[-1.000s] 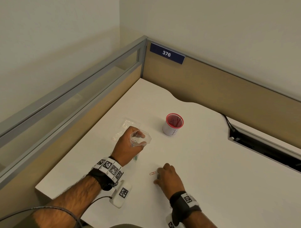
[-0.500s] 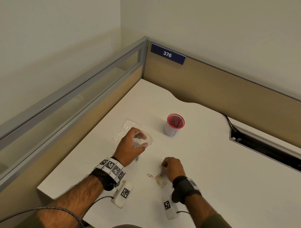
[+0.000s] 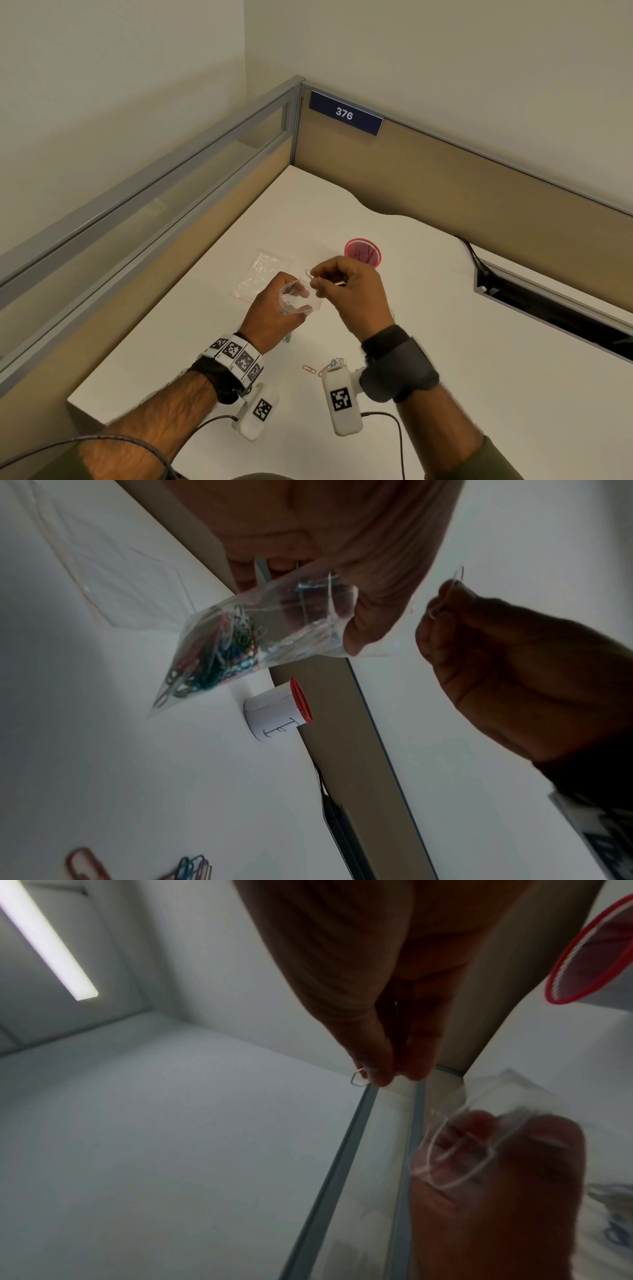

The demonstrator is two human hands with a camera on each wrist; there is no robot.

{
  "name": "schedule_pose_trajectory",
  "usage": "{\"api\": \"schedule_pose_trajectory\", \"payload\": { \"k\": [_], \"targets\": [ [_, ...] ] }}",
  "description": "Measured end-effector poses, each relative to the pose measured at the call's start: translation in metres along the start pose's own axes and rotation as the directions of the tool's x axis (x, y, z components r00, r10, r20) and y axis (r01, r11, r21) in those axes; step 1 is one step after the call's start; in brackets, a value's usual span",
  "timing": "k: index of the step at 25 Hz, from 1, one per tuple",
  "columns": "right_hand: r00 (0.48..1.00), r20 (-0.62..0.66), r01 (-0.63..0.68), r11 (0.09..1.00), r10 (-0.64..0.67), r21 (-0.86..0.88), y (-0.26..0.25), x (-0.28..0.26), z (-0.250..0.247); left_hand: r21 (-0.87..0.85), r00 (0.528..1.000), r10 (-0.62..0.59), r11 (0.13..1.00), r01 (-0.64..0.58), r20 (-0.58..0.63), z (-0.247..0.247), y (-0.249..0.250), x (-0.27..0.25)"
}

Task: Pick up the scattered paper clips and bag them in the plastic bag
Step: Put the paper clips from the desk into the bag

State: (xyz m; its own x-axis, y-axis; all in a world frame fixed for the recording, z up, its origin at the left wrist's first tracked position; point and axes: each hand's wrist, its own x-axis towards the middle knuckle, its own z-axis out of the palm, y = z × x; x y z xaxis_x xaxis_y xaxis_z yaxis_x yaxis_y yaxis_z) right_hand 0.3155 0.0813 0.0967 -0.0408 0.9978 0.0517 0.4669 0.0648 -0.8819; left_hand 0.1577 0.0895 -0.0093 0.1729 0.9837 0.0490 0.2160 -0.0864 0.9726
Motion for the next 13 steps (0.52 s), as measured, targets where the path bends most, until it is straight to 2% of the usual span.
{"api": "schedule_pose_trajectory", "payload": {
  "k": [3,6,8,10,13],
  "targets": [
    [0.997,0.068,0.056,0.992,-0.048,-0.117,-0.005,-0.002,0.012,-0.029,1.000,-0.004,1.000,0.005,0.025,0.000,0.005,0.000],
    [0.994,-0.027,0.095,0.982,-0.101,-0.166,0.000,-0.005,0.005,-0.008,1.000,0.012,1.000,-0.012,0.003,-0.001,0.007,0.001],
    [0.993,-0.083,0.068,0.976,-0.087,-0.209,0.020,-0.008,-0.005,-0.002,1.000,0.003,1.000,-0.003,-0.020,-0.004,0.005,0.000],
    [0.999,-0.039,-0.042,0.933,0.030,-0.357,0.056,-0.014,-0.008,-0.010,1.000,-0.001,1.000,0.000,-0.027,-0.008,0.003,0.000],
    [0.958,0.060,-0.187,0.767,0.282,-0.613,0.118,-0.038,0.001,-0.021,1.000,-0.006,1.000,0.006,-0.026,-0.008,0.002,-0.001]
  ]
}}
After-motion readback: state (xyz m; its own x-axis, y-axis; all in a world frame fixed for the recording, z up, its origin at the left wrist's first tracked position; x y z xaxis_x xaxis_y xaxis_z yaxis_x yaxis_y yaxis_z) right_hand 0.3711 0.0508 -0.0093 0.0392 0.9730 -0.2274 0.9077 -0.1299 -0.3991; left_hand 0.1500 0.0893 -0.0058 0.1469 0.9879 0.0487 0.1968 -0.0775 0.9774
